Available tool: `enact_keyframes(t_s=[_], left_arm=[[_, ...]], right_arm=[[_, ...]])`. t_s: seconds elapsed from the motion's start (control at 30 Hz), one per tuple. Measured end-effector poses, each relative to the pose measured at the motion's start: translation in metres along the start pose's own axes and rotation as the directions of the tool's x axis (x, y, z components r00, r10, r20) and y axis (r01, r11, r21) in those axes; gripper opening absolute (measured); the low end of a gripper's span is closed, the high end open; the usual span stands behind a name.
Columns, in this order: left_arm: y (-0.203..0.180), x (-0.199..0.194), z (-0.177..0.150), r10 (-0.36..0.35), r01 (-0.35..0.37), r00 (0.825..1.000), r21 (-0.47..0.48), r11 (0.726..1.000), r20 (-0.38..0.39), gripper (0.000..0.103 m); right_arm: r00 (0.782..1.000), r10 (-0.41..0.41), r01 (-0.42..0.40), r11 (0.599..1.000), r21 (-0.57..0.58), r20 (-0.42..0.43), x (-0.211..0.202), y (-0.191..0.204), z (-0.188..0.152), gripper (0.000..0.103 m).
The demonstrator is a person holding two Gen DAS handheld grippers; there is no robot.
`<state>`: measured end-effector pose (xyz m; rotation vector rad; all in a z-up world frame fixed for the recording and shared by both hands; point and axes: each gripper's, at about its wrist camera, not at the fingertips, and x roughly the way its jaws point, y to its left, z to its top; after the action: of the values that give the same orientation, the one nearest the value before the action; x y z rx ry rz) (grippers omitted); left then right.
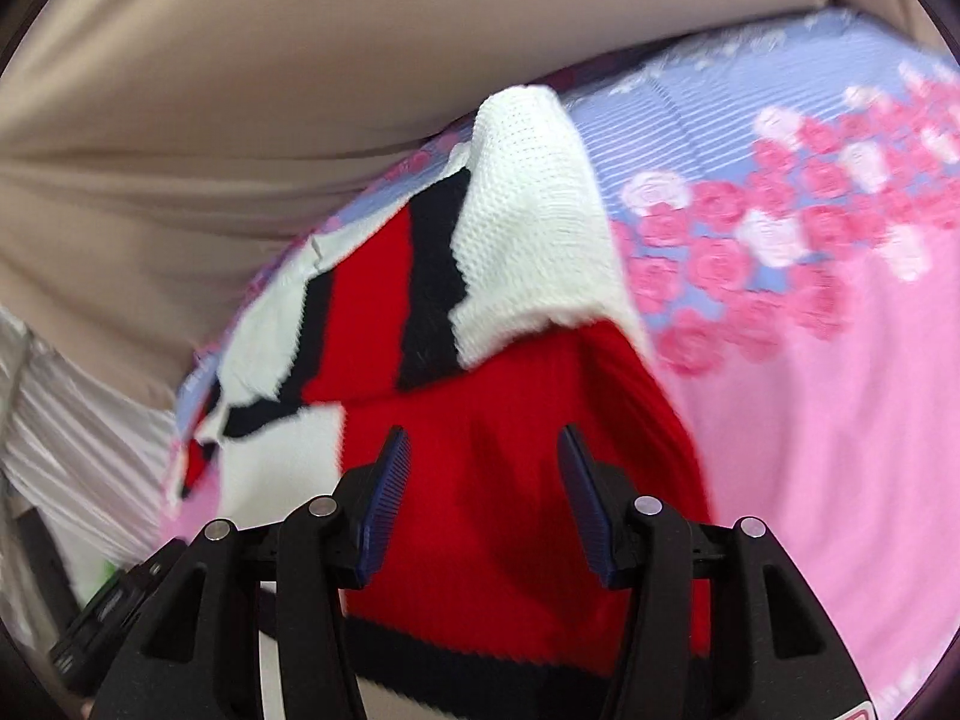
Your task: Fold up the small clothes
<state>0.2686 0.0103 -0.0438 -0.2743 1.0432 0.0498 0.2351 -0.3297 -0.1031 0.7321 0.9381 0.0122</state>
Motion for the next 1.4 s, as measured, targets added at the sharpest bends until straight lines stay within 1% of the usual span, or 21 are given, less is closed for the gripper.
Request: enact_keyframes(t_s=[0.17, 0.27, 0.33, 0.37, 0.43, 0.5, 0.57, 0.63, 0.67, 0.73, 0.8, 0.9, 0.97, 1.03, 1.07, 1.13, 1.17, 1.2, 1.27, 1.33, 1.4], left_arm=[[0.004, 0.051, 0.054, 0.015, -0.015, 1.000, -0.165, 0.986, -0.001, 0.092], [-0.007, 0.064, 0.073, 0.020, -0.017, 1.000, -0.163, 0.986, 0.017, 0.092], [-0.023, 0.071, 0.081, 0.040, -0.036, 0.999, -0.122, 0.992, 0.024, 0.092], [-0.031, 0.073, 0.080, 0.061, -0.058, 0.998, -0.096, 0.994, 0.025, 0.092], [-0.045, 0.079, 0.078, 0.106, -0.105, 0.994, -0.039, 0.994, 0.039, 0.092], [-0.057, 0.088, 0.071, 0.172, -0.173, 0.984, 0.023, 0.985, 0.048, 0.092], [-0.060, 0.101, 0.066, 0.201, -0.201, 0.980, 0.064, 0.978, 0.012, 0.092], [-0.057, 0.110, 0.061, 0.195, -0.193, 0.981, 0.062, 0.979, -0.025, 0.091], [-0.055, 0.110, 0.061, 0.193, -0.192, 0.981, 0.049, 0.980, -0.022, 0.091], [-0.049, 0.108, 0.064, 0.176, -0.176, 0.984, 0.010, 0.984, -0.010, 0.091], [-0.043, 0.111, 0.072, 0.168, -0.169, 0.986, -0.021, 0.985, -0.012, 0.091], [-0.039, 0.125, 0.078, 0.212, -0.213, 0.977, -0.011, 0.977, -0.029, 0.091], [-0.035, 0.131, 0.076, 0.209, -0.210, 0.977, -0.012, 0.978, -0.035, 0.092], [-0.033, 0.129, 0.072, 0.209, -0.209, 0.978, -0.004, 0.978, -0.020, 0.092], [-0.032, 0.125, 0.070, 0.203, -0.203, 0.979, -0.006, 0.979, -0.019, 0.092], [-0.019, 0.110, 0.065, 0.160, -0.160, 0.987, -0.040, 0.986, -0.002, 0.091], [-0.011, 0.100, 0.062, 0.145, -0.144, 0.989, -0.054, 0.988, 0.011, 0.091], [0.000, 0.088, 0.056, 0.133, -0.131, 0.991, -0.068, 0.989, 0.025, 0.091], [0.023, 0.065, 0.042, 0.113, -0.109, 0.992, -0.095, 0.989, 0.046, 0.091], [0.053, 0.041, 0.022, 0.109, -0.102, 0.993, -0.122, 0.987, 0.051, 0.092], [0.087, 0.021, 0.001, 0.115, -0.108, 0.993, -0.154, 0.982, 0.040, 0.092]], right_arm=[[0.999, 0.048, -0.048, 0.994, 0.094, 0.003, 0.033, -0.007, 0.030, 0.051], [0.998, 0.048, -0.051, 0.993, 0.108, 0.027, 0.041, -0.010, 0.046, 0.050], [0.998, 0.041, -0.045, 0.995, 0.089, 0.039, 0.044, -0.012, 0.055, 0.014], [0.998, 0.025, -0.028, 0.997, 0.065, 0.049, 0.041, -0.012, 0.058, 0.010], [0.994, -0.005, 0.000, 0.999, 0.048, 0.111, 0.027, -0.019, 0.061, 0.010], [0.987, -0.137, 0.134, 0.990, 0.031, 0.082, 0.037, -0.032, 0.061, 0.007], [0.991, -0.109, 0.108, 0.994, 0.014, 0.083, 0.037, -0.037, 0.061, 0.007], [0.990, -0.119, 0.118, 0.993, 0.017, 0.070, 0.030, -0.028, 0.064, 0.011], [0.991, -0.109, 0.108, 0.994, 0.018, 0.075, 0.025, -0.022, 0.064, 0.017], [0.989, -0.107, 0.108, 0.994, 0.003, 0.105, 0.008, -0.012, 0.059, 0.018], [0.975, -0.160, 0.167, 0.986, -0.032, 0.157, -0.008, 0.001, 0.052, 0.020], [0.950, -0.197, 0.229, 0.967, -0.110, 0.244, -0.021, 0.019, 0.049, 0.021], [0.953, -0.215, 0.256, 0.947, -0.193, 0.212, -0.005, 0.025, 0.058, 0.021], [0.941, -0.306, 0.334, 0.912, -0.239, 0.148, 0.028, 0.014, 0.065, 0.018], [0.933, -0.342, 0.360, 0.901, -0.244, 0.114, 0.041, 0.004, 0.066, 0.006], [0.927, -0.346, 0.371, 0.898, -0.235, 0.143, 0.028, 0.014, 0.063, 0.009], [0.934, -0.323, 0.353, 0.901, -0.253, 0.152, 0.019, 0.031, 0.060, 0.020], [0.940, -0.301, 0.337, 0.898, -0.282, 0.164, 0.015, 0.047, 0.054, 0.020], [0.957, -0.237, 0.286, 0.858, -0.426, 0.166, 0.017, 0.098, 0.040, 0.021], [0.974, -0.184, 0.227, 0.766, -0.601, 0.134, 0.033, 0.163, 0.023, 0.022], [0.992, -0.112, 0.119, 0.662, -0.740, 0.059, 0.057, 0.230, 0.004, 0.035]])
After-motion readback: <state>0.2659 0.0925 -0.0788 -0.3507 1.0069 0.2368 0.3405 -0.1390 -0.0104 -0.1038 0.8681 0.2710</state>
